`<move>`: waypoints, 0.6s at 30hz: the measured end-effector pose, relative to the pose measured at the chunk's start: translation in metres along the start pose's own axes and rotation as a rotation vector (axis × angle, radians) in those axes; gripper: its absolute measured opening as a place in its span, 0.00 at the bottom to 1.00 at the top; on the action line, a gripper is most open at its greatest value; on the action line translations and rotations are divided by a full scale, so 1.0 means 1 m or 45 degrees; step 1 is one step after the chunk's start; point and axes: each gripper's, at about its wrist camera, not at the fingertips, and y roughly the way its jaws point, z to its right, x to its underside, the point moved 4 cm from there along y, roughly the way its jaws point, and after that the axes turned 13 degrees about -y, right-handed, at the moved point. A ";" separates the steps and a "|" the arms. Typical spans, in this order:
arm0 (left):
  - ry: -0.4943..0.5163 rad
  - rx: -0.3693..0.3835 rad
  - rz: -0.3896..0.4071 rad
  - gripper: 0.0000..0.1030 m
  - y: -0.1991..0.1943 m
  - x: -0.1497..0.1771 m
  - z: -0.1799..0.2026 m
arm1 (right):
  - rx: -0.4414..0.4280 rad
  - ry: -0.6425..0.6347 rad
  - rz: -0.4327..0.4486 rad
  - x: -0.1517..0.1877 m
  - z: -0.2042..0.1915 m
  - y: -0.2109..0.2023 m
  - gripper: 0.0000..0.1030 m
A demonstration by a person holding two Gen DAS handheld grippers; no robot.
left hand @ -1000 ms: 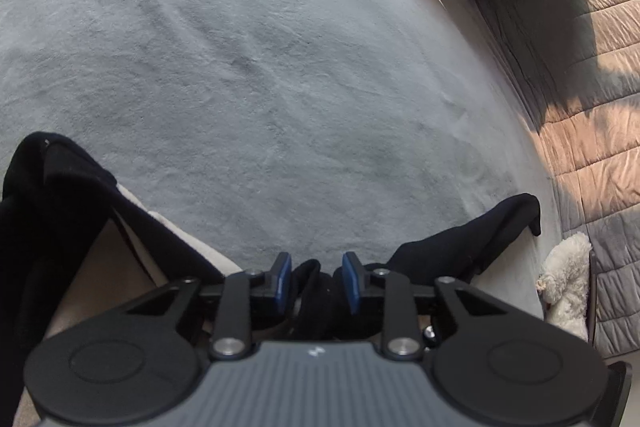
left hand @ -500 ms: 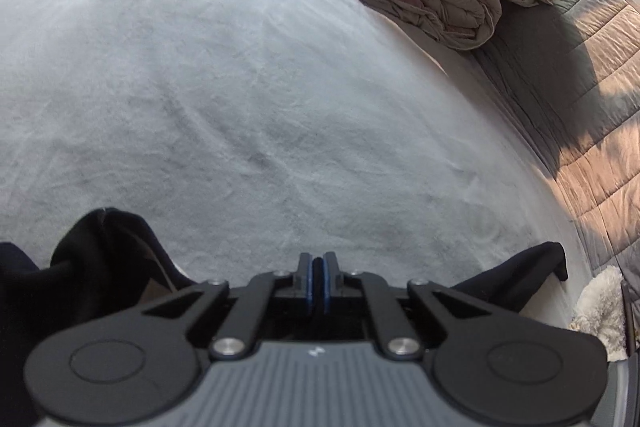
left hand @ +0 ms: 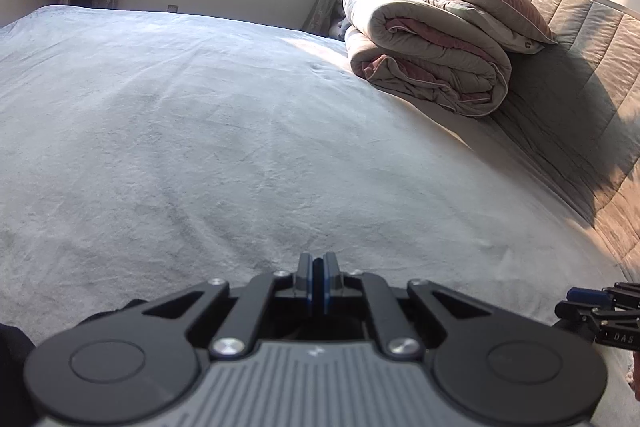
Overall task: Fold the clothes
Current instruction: 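Open both grippers and release the sleeve onto the sweatshirt, then lift both closed grippers away from the sweatshirt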
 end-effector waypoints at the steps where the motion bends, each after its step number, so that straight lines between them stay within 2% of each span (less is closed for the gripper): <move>1: 0.000 -0.007 0.005 0.04 0.000 0.003 -0.001 | -0.003 -0.014 -0.029 0.003 0.005 0.005 0.41; 8: -0.017 -0.018 0.028 0.04 -0.005 0.008 -0.004 | -0.093 -0.168 -0.224 0.023 0.007 0.024 0.39; 10: -0.022 -0.018 0.049 0.04 -0.010 0.011 -0.004 | -0.082 -0.230 -0.231 0.027 0.002 0.024 0.39; 18: -0.072 -0.002 0.108 0.04 -0.035 0.029 -0.013 | -0.112 -0.266 -0.206 0.031 -0.002 0.011 0.39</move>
